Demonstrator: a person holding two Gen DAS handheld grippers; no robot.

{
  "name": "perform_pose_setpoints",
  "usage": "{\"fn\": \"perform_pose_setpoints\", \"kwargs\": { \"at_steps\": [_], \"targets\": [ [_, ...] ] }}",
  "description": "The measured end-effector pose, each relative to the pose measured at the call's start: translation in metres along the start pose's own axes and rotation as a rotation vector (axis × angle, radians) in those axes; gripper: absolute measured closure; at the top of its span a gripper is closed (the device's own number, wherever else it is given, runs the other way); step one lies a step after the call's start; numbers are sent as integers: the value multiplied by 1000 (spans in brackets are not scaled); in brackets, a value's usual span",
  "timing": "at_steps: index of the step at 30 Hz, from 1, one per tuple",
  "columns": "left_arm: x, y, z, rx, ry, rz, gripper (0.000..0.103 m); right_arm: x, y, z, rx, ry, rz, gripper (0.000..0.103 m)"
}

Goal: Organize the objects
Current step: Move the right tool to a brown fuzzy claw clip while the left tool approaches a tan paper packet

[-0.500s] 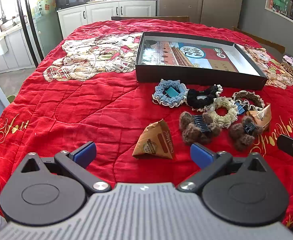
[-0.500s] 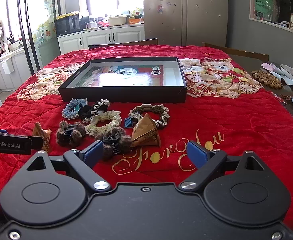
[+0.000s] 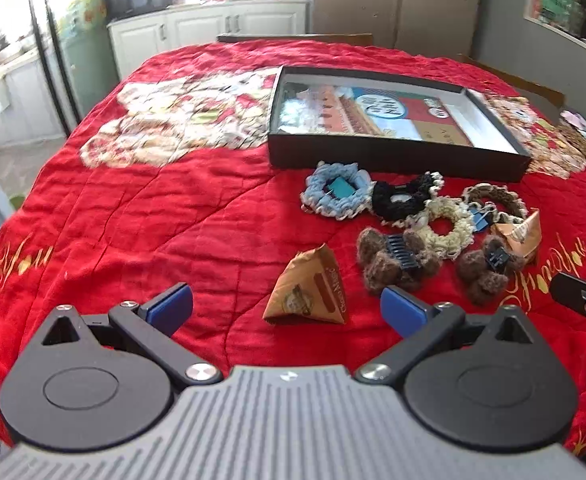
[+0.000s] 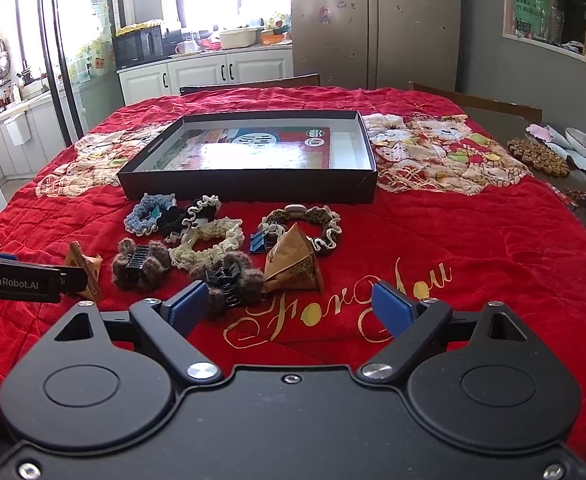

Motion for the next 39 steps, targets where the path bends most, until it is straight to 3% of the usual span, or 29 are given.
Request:
{"fn": "perform_pose_setpoints", "kwargs": {
  "at_steps": [5,11,22,27,39],
  "targets": [
    [0,0,-5,56,35,36,0,0,3,-1,-20,40,-16,17],
    [13,-5,-6,94,20,78,0,0,4,1,-71,117,-52,22],
    [33,-24,-6,83,16,181,1,24,-5,9,-149,107,-142,48],
    [41,-26,-2,112,7,214,7,25,-20,10,-205,139,-201,50],
    [51,-25,0,138,2,232,24,52,-31,0,-247,113,-202,49]
  ]
}}
Point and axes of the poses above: each gripper's, at about its wrist camera, not at the fingertips, and x roughly the way its jaws point, y to its right, z to its underside, the point moved 1 cm from there along x, roughly the way its jaws point, and after that the axes turned 14 degrees about -x, right-handed, at the moved point
